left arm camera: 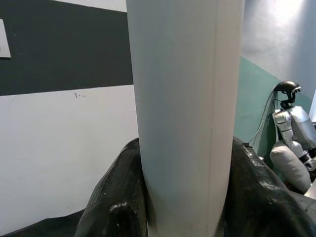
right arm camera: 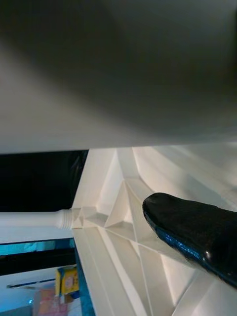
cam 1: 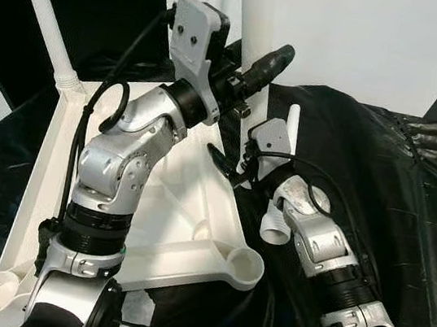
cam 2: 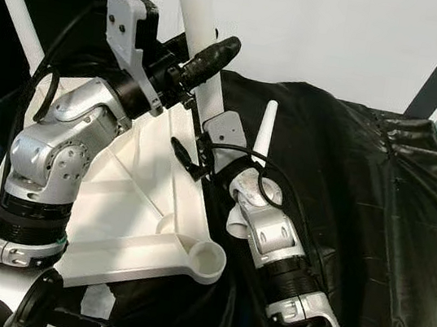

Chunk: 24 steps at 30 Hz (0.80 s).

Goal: Building children table

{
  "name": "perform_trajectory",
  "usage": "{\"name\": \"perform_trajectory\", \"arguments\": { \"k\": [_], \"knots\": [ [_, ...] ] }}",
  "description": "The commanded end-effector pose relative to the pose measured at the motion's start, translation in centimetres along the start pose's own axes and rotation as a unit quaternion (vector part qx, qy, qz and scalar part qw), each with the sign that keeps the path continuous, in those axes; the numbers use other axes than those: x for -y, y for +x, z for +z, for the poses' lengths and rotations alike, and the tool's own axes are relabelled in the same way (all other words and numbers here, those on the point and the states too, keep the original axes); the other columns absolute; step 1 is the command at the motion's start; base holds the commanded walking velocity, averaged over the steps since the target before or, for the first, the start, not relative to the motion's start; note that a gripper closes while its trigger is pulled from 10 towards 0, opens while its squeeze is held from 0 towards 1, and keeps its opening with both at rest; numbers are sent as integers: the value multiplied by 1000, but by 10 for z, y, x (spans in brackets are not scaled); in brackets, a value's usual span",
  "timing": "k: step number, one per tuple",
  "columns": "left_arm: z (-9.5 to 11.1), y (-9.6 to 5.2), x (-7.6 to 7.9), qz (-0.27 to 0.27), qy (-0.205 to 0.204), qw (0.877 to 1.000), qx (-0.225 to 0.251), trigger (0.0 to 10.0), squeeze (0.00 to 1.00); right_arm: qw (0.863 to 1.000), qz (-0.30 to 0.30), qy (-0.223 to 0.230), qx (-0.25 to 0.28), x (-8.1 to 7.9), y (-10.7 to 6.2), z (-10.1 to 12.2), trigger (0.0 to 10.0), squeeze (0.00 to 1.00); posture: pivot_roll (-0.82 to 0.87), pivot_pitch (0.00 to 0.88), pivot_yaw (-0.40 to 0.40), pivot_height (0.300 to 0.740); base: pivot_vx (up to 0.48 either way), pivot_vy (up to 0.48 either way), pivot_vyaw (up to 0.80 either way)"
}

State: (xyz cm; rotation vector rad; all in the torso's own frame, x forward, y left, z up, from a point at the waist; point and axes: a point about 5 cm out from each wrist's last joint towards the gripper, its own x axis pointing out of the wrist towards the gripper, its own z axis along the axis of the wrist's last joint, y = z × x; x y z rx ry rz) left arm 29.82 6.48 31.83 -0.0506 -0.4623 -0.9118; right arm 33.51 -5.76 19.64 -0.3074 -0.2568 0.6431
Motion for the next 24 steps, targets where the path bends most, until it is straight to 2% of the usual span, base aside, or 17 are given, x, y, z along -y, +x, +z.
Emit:
{"name": "perform_trajectory", "arguments": {
  "k": [1,10,11,12,13,15,16,17,18,20,21,24],
  "knots": [
    [14,7,12,-34,20,999,32,10000,0,1000,6,-2,-14,-3,3,-3,10000,0,14,0,-12,740,0,0,0],
    [14,8,14,-32,27,999,33,10000,0,999,-12,6,-35,2,3,-9,10000,0,18,0,-9,740,0,0,0],
    [14,8,14,-32,28,999,33,10000,0,999,-14,4,-36,3,3,-9,9294,0,18,0,-9,740,0,0,0],
    [14,8,14,-31,30,999,32,10000,0,999,-16,4,-36,3,3,-9,9255,0,17,0,-8,740,0,0,0],
    [13,8,13,-31,30,999,31,10000,0,999,-17,5,-36,4,3,-8,4314,0,17,0,-7,740,0,0,0],
    [13,7,13,-31,31,999,31,10000,0,999,-17,6,-36,4,3,-8,4196,0,17,0,-7,740,0,0,0],
    [13,7,12,-31,31,999,31,10000,0,999,-18,5,-35,4,3,-8,2980,0,18,0,-7,740,0,0,0],
    [13,7,12,-31,31,999,31,10000,0,999,-18,5,-35,4,3,-8,2980,0,18,0,-7,740,0,0,0],
    [12,7,12,-32,31,999,30,10000,0,999,-19,3,-32,4,4,-8,2078,0,17,0,-7,740,0,0,0],
    [12,7,12,-32,31,999,30,10000,0,999,-19,3,-32,4,4,-8,2078,0,17,0,-7,740,0,0,0],
    [12,7,13,-33,30,999,29,10000,0,999,-20,0,-30,4,3,-7,0,0,16,0,-7,740,0,0,0],
    [11,8,13,-34,30,999,28,10000,0,999,-23,-2,-25,6,3,-5,0,0,15,0,-6,740,0,0,0]
  ]
}}
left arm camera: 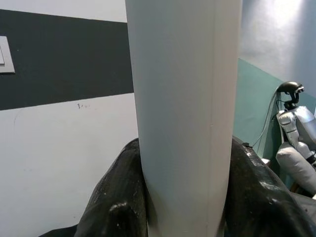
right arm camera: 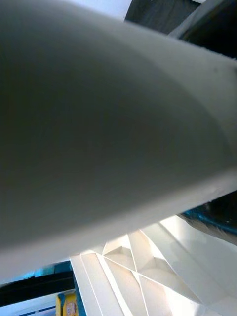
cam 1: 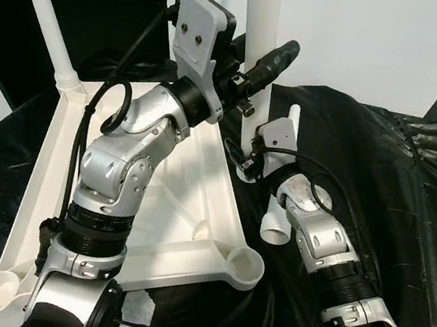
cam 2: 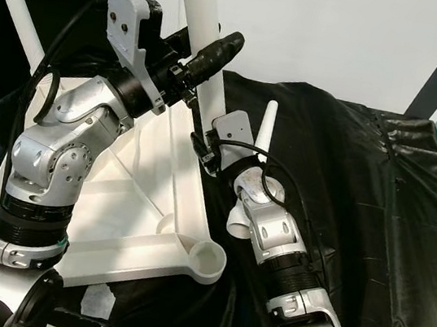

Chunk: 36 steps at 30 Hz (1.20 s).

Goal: Building children table

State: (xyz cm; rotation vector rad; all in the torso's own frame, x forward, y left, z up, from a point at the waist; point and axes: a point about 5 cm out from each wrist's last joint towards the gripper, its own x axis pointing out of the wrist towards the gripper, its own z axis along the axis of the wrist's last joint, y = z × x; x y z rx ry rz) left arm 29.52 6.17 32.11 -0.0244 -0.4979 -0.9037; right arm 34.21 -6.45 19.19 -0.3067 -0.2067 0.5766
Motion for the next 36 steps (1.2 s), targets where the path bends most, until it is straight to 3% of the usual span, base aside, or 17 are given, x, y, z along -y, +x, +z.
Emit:
{"name": "perform_trajectory", "arguments": {
  "k": [1,5,6,7,8,9,10,11,12,19,24,30,36],
  "knots": [
    [8,6,9,-34,9,999,18,10000,0,1000,2,-5,4,-1,2,2,0,0,15,0,-6,740,0,0,0],
    [7,6,10,-37,2,999,17,10000,0,1000,0,-1,3,-1,2,2,0,0,16,0,-6,740,0,0,0],
    [6,6,9,-39,-3,999,15,10000,949,1000,-2,3,3,-1,2,2,0,0,16,0,-5,740,0,0,0],
    [6,6,9,-39,-3,999,15,10000,949,1000,-2,3,3,-1,2,2,0,0,16,0,-5,740,0,0,0],
    [5,6,9,-43,-7,999,13,10000,1000,1000,-5,8,1,-1,2,2,4941,0,16,0,-5,740,0,0,0],
    [5,6,9,-43,-7,999,13,10000,1000,1000,-5,8,1,-1,2,2,4941,0,16,0,-5,740,0,0,0],
    [2,4,8,-42,6,999,2,10000,1000,1000,-18,23,-3,1,2,1,10000,0,13,0,-1,740,0,0,0],
    [1,3,6,-42,17,999,-5,10000,1000,999,-28,34,-6,3,2,0,10000,0,13,0,-1,740,0,0,0],
    [-2,1,5,-43,29,999,-14,10000,0,998,-41,44,-10,5,2,-1,10000,0,15,0,0,740,0,0,0],
    [-7,-8,0,-39,47,998,-26,10000,0,994,-84,70,-24,18,-3,-7,10000,0,15,0,4,740,0,0,0],
    [-25,-29,-8,-21,89,993,-73,10000,0,987,-133,79,-36,39,-14,-13,10000,0,11,0,8,740,0,0,0],
    [-46,-50,-9,-27,111,986,-124,10000,0,984,-157,76,-38,48,-21,-15,10000,0,14,0,7,740,0,0,0],
    [-70,-78,1,-82,84,976,-184,10000,0,982,-167,71,-44,52,-25,-16,10000,0,13,0,5,740,0,0,0]
  ]
}}
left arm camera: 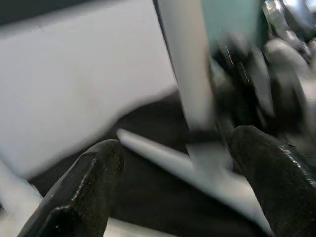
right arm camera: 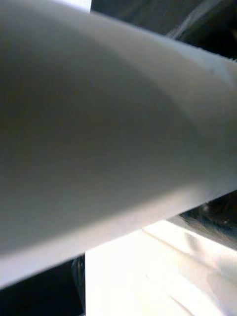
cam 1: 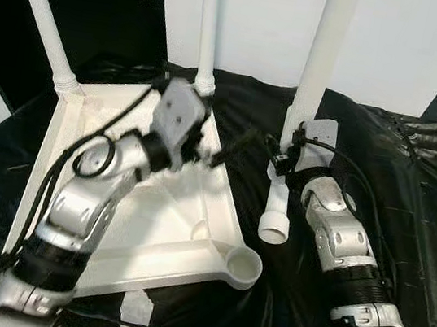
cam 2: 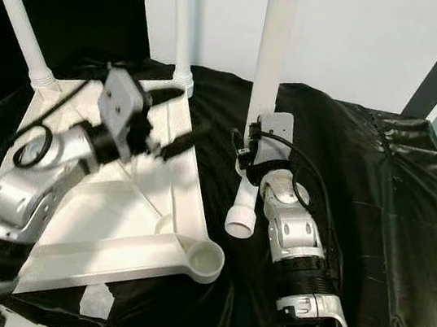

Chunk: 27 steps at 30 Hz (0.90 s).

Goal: Building children table

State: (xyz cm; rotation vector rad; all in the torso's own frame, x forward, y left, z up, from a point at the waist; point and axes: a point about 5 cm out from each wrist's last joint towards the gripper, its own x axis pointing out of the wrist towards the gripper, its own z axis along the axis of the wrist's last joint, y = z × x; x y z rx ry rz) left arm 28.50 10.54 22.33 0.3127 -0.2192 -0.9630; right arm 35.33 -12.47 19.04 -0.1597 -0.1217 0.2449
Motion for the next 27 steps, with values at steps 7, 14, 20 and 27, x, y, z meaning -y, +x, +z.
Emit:
{"name": "perform_trajectory", "arguments": {
  "k": [7,14,20,27],
  "knots": [
    [-20,-20,22,-92,0,994,-53,10000,0,1000,-7,-5,2,6,-1,3,10000,0,16,0,-4,740,0,0,0],
    [-37,-37,33,-143,-10,983,-118,10000,0,1000,-7,-9,3,8,0,6,10000,0,21,0,-10,740,0,0,0],
    [-50,-50,36,-157,-5,973,-172,10000,0,1000,-5,-11,3,8,0,7,10000,0,25,0,-14,740,0,0,0],
    [-65,-62,32,-154,14,958,-241,9294,0,1000,-2,-12,4,6,1,8,10000,0,26,0,-16,740,0,0,0]
  ]
}}
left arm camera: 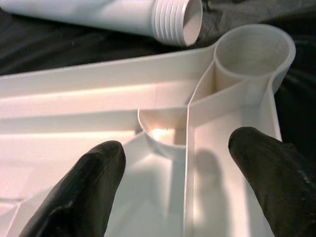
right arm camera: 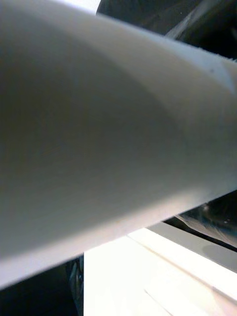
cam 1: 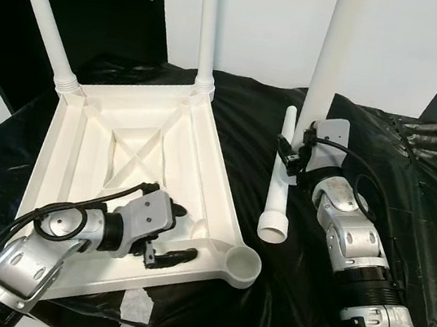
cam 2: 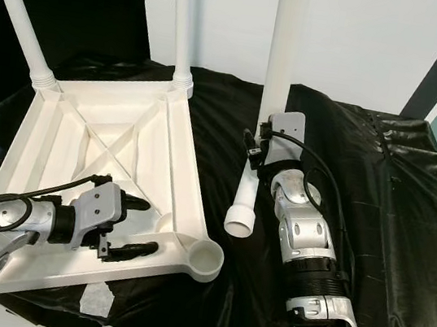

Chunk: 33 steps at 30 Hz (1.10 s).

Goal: Building children table

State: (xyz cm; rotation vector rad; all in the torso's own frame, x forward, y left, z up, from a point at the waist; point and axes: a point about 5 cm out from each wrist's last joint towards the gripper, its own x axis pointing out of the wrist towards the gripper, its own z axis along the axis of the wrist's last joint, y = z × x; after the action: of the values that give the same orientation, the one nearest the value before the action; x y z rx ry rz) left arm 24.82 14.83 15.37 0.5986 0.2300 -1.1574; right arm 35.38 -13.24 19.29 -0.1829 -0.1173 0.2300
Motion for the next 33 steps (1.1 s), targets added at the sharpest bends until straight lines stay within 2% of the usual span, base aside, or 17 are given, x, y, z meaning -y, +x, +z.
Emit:
{"name": "perform_trajectory", "arguments": {
  "k": [1,2,3,12,13,17,18,22,23,24,25,26,28,29,30,31,33],
  "knots": [
    [-9,1,1,-3,-6,999,-35,4549,0,1000,4,0,9,-2,2,7,10000,0,25,0,-14,740,0,0,0],
    [-9,1,1,-3,-6,999,-35,4549,0,1000,4,0,9,-2,2,7,10000,0,25,0,-14,740,0,0,0],
    [-14,1,0,3,-4,999,-54,0,0,1000,4,-1,9,-2,2,7,10000,0,24,0,-16,740,0,0,0],
    [-23,5,-2,13,9,995,-99,0,0,1000,4,-2,8,-1,2,7,10000,0,22,0,-16,740,0,0,0],
    [-25,7,-4,25,14,994,-109,8000,0,1000,5,-3,8,-1,2,7,10000,0,23,0,-18,740,0,0,0],
    [-25,11,-9,44,28,992,-117,7686,0,1000,6,-4,7,-2,3,7,10000,0,23,0,-18,740,0,0,0],
    [-25,12,-9,44,25,992,-117,4980,0,1000,7,-4,8,-2,3,7,10000,0,24,0,-19,740,0,0,0],
    [-24,15,-10,48,28,992,-118,4588,0,1000,8,-2,9,-3,4,8,10000,0,26,0,-20,740,0,0,0],
    [-23,18,-11,53,31,991,-119,3098,0,1000,9,0,11,-4,4,9,10000,0,27,0,-20,740,0,0,0],
    [-23,20,-12,57,30,991,-118,2196,0,1000,11,2,14,-4,5,9,10000,0,28,0,-20,740,0,0,0],
    [-22,21,-13,59,30,991,-119,0,0,1000,13,3,15,-5,5,10,10000,0,28,0,-19,740,0,0,0],
    [-22,22,-14,60,30,991,-119,2706,0,1000,15,3,15,-6,5,10,10000,0,28,0,-19,740,0,0,0],
    [-21,24,-16,69,35,990,-119,2706,0,1000,19,5,18,-8,5,11,10000,0,29,0,-20,740,0,0,0],
    [-20,26,-19,78,37,989,-121,4824,0,999,24,6,20,-10,5,12,10000,0,28,0,-20,740,0,0,0],
    [-20,26,-19,78,37,989,-121,4824,0,999,24,6,20,-10,5,12,10000,0,28,0,-20,740,0,0,0],
    [-20,28,-22,89,42,988,-123,10000,0,999,32,9,24,-13,5,13,10000,0,27,0,-18,740,0,0,0],
    [-20,33,-30,112,42,984,-128,10000,0,998,54,14,34,-21,4,16,10000,0,27,0,-18,740,0,0,0]
  ]
}}
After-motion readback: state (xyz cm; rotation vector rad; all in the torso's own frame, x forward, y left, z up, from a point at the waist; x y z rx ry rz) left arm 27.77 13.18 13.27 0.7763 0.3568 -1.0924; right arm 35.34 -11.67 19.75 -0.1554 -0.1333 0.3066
